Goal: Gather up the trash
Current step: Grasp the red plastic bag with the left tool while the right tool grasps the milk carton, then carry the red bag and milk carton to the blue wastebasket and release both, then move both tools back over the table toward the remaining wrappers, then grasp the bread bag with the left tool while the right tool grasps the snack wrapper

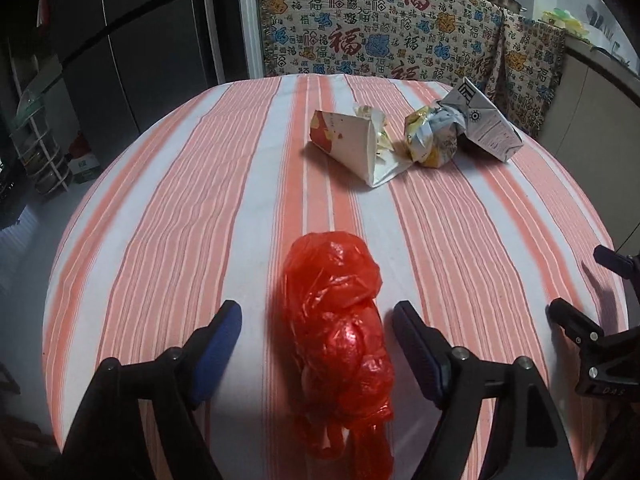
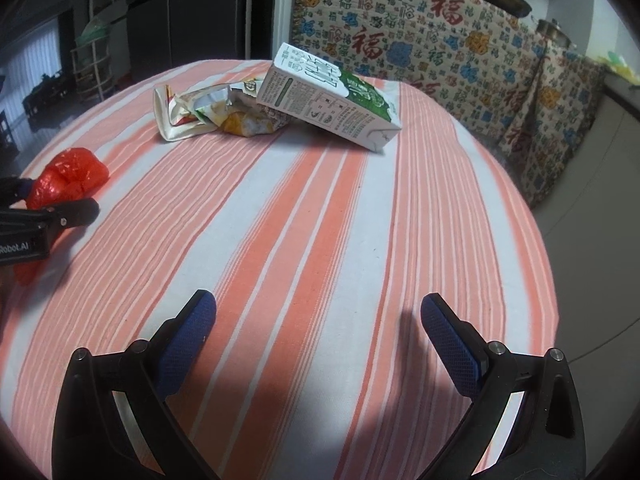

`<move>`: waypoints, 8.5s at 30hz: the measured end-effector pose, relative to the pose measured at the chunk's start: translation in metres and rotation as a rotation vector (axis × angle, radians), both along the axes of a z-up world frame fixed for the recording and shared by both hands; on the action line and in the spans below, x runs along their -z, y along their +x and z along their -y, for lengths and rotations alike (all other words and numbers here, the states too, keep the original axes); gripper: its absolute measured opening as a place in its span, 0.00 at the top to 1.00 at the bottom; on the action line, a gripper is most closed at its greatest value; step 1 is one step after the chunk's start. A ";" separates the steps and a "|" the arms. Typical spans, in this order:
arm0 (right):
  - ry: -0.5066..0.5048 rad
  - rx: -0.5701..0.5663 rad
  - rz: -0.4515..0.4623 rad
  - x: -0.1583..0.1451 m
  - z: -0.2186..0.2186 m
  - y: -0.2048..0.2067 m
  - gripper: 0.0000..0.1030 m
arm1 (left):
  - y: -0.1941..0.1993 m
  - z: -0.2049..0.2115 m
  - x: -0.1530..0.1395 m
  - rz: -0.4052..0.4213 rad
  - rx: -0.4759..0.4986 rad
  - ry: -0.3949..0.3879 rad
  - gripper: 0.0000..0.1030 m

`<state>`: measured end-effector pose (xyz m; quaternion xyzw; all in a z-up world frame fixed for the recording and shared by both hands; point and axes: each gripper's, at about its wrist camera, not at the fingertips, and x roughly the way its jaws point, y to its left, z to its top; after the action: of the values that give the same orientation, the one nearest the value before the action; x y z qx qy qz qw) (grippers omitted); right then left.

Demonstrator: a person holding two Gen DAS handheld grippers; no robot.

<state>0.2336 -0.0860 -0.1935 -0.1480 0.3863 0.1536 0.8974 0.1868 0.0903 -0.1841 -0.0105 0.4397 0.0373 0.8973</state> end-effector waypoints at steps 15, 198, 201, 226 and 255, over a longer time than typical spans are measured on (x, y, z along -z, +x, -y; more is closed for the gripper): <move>0.506 0.428 -0.261 -0.090 0.019 0.150 0.02 | 0.001 -0.001 0.000 -0.003 -0.002 -0.010 0.18; 0.122 -0.090 -0.122 0.003 0.002 0.011 0.01 | 0.219 0.021 -0.019 -0.262 0.307 -0.089 0.66; 0.122 -0.090 -0.122 0.003 0.001 0.012 0.01 | 0.215 0.019 -0.013 -0.267 0.303 -0.138 0.82; 0.118 -0.063 -0.118 0.005 0.000 0.011 0.01 | 0.015 -0.016 -0.007 -0.041 0.007 -0.087 0.77; 0.381 0.127 -0.312 -0.034 -0.091 0.177 0.24 | 0.019 -0.005 0.004 0.008 -0.030 0.002 0.27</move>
<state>0.4108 0.0046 -0.1591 0.0735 0.4925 0.1880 0.8466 0.2059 0.0958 -0.1883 -0.0163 0.4358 0.0514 0.8984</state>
